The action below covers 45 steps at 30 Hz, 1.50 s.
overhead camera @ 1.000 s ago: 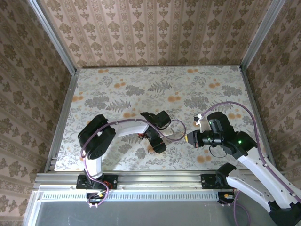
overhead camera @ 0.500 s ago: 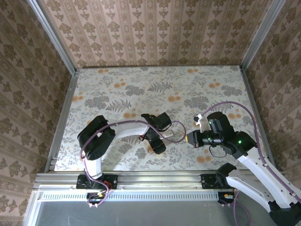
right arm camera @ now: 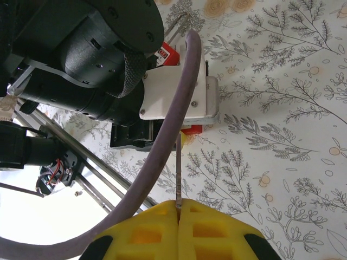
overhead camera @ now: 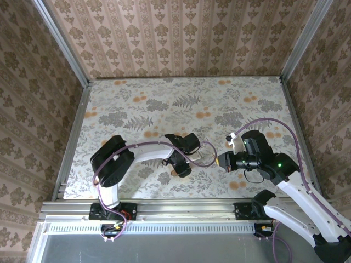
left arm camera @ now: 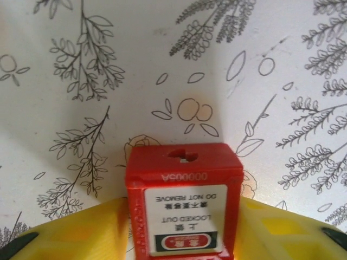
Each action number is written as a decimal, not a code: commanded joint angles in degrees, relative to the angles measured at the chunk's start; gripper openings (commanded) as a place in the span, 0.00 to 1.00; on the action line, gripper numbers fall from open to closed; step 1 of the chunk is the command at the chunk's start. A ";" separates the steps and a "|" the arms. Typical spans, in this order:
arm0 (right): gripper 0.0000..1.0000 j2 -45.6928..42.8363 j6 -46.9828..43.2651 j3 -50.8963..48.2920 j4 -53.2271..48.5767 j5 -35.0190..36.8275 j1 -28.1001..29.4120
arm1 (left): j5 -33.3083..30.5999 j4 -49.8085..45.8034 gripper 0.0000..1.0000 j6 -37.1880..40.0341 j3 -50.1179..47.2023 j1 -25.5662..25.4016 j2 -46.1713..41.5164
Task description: Unlock with the key
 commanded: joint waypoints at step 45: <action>0.00 26.01 -5.73 6.62 6.59 -28.80 7.22 | -1.62 0.21 0.00 47.68 -10.08 -3.59 -36.02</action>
